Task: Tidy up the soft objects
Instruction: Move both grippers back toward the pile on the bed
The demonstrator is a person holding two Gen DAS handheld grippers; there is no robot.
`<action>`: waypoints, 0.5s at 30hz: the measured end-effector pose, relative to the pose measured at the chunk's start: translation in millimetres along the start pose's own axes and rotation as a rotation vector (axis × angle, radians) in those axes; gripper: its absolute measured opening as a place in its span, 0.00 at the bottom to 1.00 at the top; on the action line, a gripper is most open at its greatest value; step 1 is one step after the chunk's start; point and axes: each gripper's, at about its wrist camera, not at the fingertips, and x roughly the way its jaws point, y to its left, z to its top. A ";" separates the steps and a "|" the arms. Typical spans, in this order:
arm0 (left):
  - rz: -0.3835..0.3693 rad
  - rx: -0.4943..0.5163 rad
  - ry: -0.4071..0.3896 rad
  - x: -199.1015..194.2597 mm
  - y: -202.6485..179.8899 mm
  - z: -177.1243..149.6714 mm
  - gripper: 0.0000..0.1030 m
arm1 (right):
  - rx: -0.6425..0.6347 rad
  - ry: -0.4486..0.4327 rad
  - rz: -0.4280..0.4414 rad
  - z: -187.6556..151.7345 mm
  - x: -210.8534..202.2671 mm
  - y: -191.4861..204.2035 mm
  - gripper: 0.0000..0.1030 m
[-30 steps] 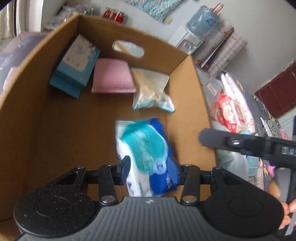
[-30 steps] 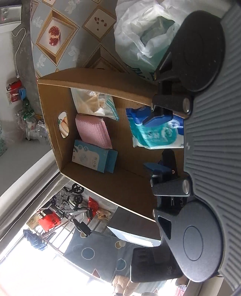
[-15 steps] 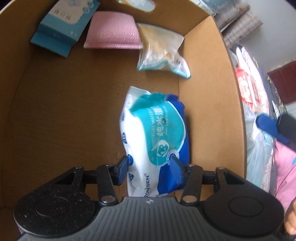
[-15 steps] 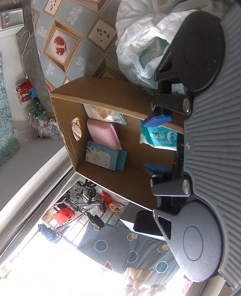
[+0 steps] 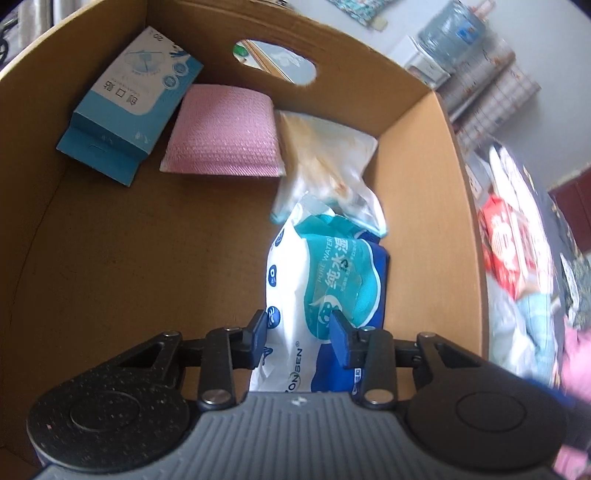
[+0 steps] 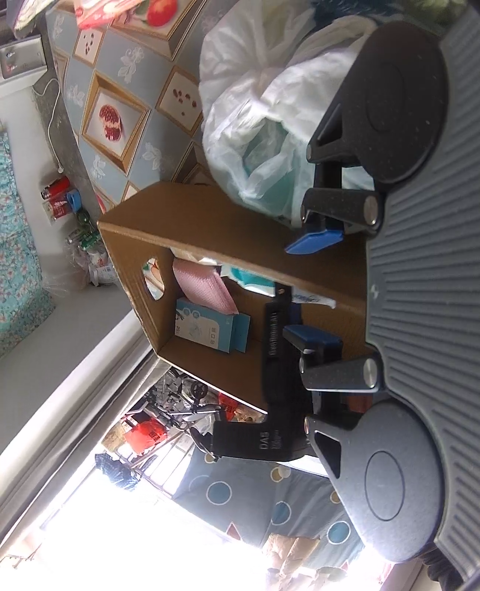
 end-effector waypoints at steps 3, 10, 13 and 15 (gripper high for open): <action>0.008 -0.036 -0.027 1.3 0.1 0.3 0.37 | 0.025 -0.004 -0.005 -12.5 -7.0 -8.8 0.42; 0.021 -0.065 -0.056 -6.8 -2.6 -9.9 0.50 | 0.073 -0.028 -0.016 -43.6 -22.6 -26.4 0.44; 0.009 -0.062 -0.098 -24.3 -7.4 -13.4 0.61 | 0.078 -0.055 -0.018 -54.5 -34.2 -32.4 0.46; 0.013 -0.044 -0.138 -39.5 -12.3 -17.3 0.65 | 0.083 -0.075 -0.026 -61.2 -44.7 -35.6 0.49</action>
